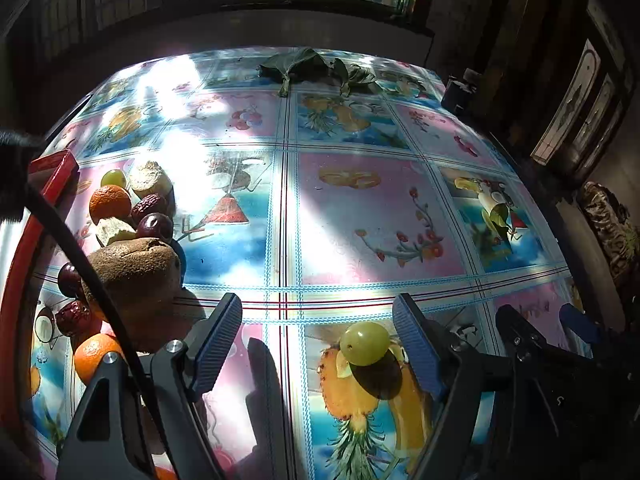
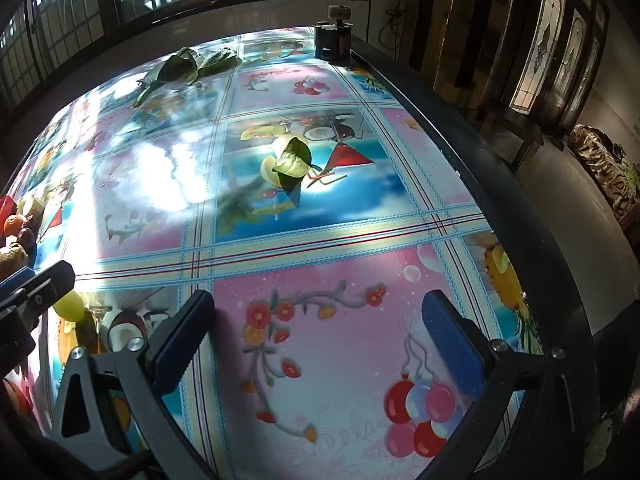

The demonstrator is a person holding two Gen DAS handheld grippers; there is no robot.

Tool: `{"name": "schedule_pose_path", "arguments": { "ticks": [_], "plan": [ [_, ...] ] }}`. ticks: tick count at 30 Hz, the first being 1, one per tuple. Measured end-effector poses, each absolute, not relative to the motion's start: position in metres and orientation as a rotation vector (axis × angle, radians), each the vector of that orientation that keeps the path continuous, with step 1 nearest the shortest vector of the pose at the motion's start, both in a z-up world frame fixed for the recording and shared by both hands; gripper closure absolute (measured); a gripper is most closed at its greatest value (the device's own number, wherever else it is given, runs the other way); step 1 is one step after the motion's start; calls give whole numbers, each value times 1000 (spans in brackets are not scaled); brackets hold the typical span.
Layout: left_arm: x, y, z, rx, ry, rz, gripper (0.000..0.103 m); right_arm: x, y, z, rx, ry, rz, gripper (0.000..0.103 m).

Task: Organize fruits
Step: 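Move the left tool toward the dark plum while the right tool approaches the green grape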

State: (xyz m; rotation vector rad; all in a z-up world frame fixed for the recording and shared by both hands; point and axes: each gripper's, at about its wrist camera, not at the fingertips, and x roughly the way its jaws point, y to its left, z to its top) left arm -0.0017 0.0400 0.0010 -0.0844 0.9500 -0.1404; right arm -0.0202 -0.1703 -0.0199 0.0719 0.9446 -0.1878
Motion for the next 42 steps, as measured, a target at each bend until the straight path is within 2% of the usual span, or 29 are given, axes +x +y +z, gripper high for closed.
{"name": "schedule_pose_path", "arguments": {
  "ticks": [15,17,22,24,28,34,37,42],
  "plan": [
    [-91,81,55,-62,845,-58,25,-20,-168,-21,76,946,-199,0],
    [-97,81,57,-56,845,-54,25,-17,-166,-18,76,1033,-156,0],
    [-113,86,55,-42,861,-46,25,-46,-163,-8,511,966,89,0],
    [-117,90,55,-39,866,-37,25,-48,-145,-5,552,997,189,0],
    [-126,105,57,-49,857,-6,25,-60,-103,23,405,982,268,0],
    [-135,124,57,-63,854,33,25,-87,-55,67,82,838,155,0],
    [-137,129,57,-64,851,44,25,-90,-44,72,-44,838,81,0],
    [-139,138,58,-76,850,52,25,-93,-37,74,-99,828,42,0]
  ]
}}
